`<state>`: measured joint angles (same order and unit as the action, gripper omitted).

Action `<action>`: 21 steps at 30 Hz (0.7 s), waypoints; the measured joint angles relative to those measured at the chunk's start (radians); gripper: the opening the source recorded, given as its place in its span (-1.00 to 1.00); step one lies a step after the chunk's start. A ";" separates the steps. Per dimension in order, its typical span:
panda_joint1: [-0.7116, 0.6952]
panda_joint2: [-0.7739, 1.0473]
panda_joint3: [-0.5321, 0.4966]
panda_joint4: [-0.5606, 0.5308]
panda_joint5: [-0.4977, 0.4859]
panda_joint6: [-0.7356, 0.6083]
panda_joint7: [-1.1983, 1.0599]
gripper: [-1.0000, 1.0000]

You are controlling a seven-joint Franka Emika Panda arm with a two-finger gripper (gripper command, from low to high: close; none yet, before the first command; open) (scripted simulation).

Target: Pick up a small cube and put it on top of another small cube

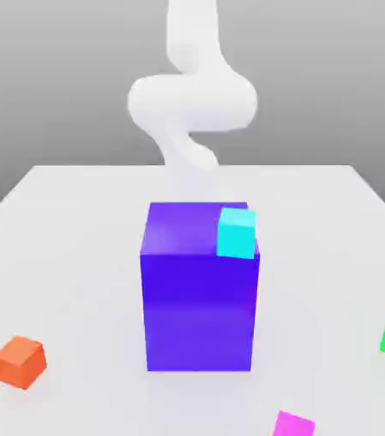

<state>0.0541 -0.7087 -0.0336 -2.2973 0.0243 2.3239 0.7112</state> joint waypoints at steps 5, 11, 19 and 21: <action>0.104 0.188 -0.063 0.006 0.055 0.049 -0.186 0.00; 0.196 0.407 -0.110 0.012 0.130 0.104 -0.410 0.00; 0.266 0.695 -0.105 0.021 0.197 0.181 -0.685 0.00; 0.274 0.765 -0.096 0.022 0.197 0.203 -0.741 0.00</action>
<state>0.3279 0.0562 -0.1291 -2.2753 0.2212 2.5270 -0.0303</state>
